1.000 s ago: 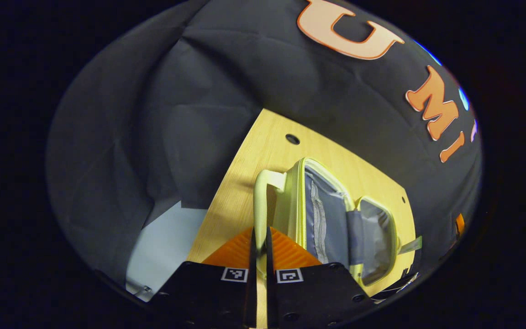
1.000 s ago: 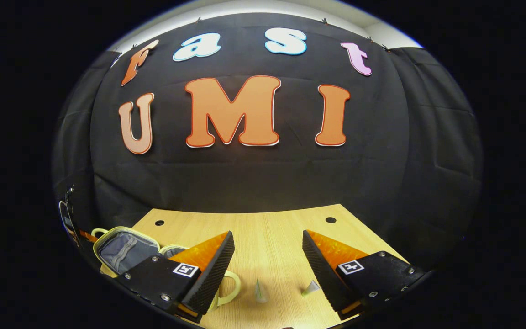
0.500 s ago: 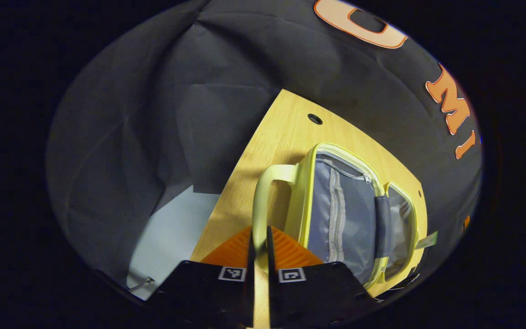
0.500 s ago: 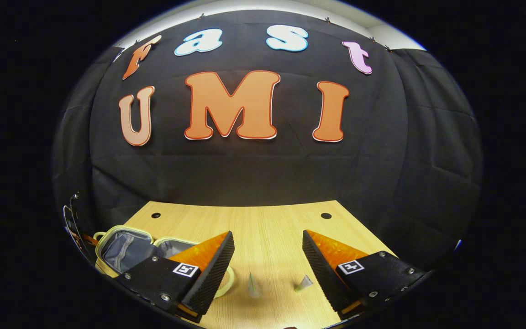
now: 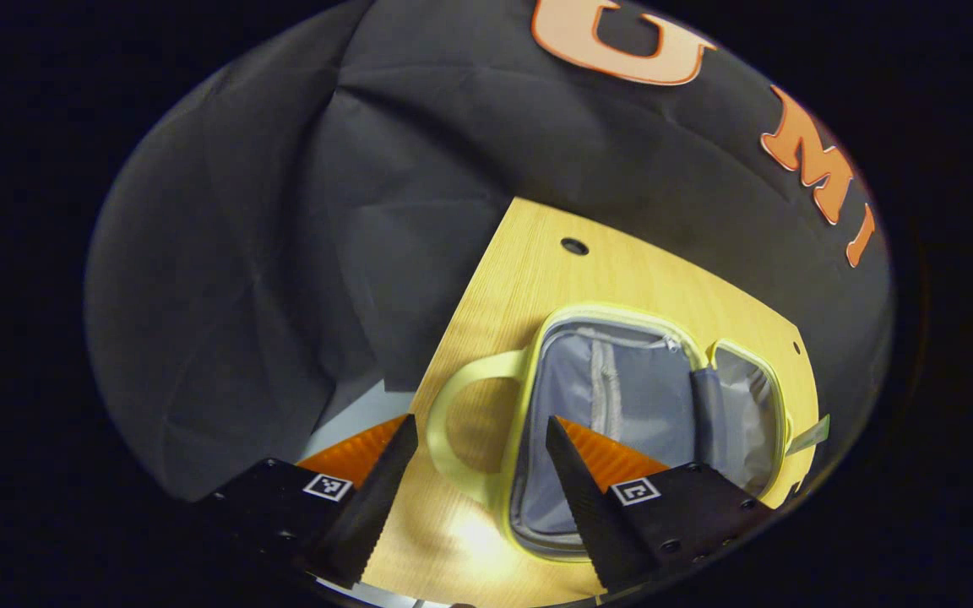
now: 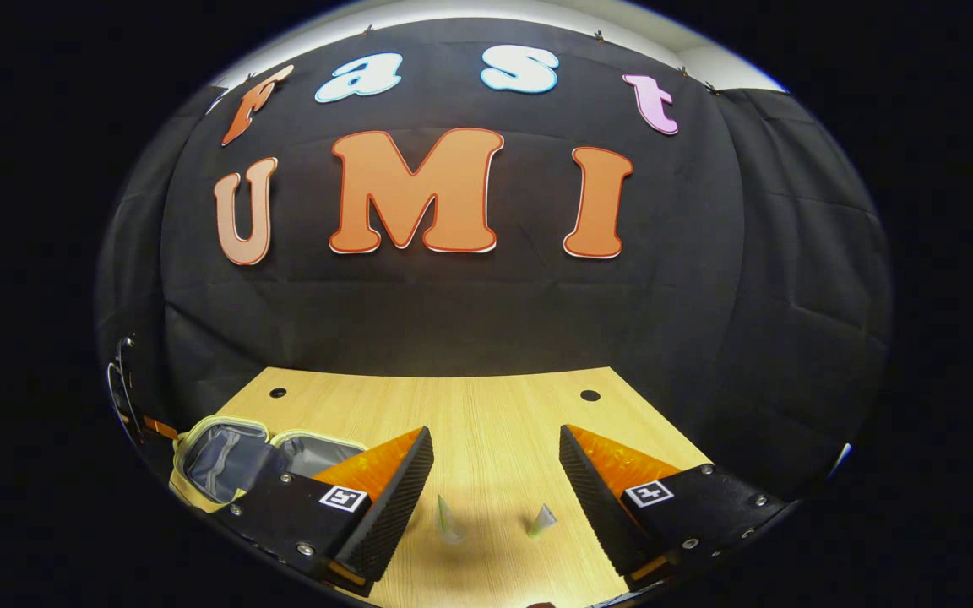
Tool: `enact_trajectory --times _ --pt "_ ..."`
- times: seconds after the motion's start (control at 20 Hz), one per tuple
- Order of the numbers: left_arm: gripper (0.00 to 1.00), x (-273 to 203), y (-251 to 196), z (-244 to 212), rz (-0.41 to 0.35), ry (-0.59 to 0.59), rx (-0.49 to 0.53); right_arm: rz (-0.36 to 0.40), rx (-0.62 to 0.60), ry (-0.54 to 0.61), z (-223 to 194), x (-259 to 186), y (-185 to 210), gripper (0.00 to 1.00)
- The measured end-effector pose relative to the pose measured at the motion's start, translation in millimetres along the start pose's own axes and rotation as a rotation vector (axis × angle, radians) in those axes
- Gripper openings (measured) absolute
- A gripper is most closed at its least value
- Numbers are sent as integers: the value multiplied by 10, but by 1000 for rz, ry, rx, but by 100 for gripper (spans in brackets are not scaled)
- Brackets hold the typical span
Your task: First open the suitcase, pack the skin care products into it, and then close the suitcase.
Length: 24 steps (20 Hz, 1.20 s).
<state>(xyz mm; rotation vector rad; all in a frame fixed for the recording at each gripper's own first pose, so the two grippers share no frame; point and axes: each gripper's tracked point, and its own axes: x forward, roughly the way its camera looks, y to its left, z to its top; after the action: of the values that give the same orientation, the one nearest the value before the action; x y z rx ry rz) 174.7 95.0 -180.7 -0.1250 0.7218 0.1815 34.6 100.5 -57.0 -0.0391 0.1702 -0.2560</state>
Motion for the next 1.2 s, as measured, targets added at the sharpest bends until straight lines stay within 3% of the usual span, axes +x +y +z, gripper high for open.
enact_trajectory --times 0.15,0.3,0.45,0.5,0.6,0.65,0.75,1.2 --pt "100 -298 -235 417 88 -175 71 0 -4 -8 -10 23 -147 95" --pt "98 -667 -799 749 119 -334 150 19 -1 3 -65 77 -317 95" --pt "98 -1028 -1558 900 80 -425 141 38 1 12 -90 148 -577 95" --pt "98 -1102 -1795 900 59 -445 137 42 -4 9 -84 175 -675 100" --pt "98 -1225 -2345 897 16 -482 135 51 -13 10 -84 239 -881 95" --pt "98 -1269 -2636 885 -9 -496 137 62 -13 13 -84 273 -965 100" --pt "98 -1326 -3215 837 -62 -543 150 83 -13 14 -95 330 -1144 95" --pt "97 -1335 -5407 -77 -246 -540 310 131 -34 65 -336 475 -1837 95"
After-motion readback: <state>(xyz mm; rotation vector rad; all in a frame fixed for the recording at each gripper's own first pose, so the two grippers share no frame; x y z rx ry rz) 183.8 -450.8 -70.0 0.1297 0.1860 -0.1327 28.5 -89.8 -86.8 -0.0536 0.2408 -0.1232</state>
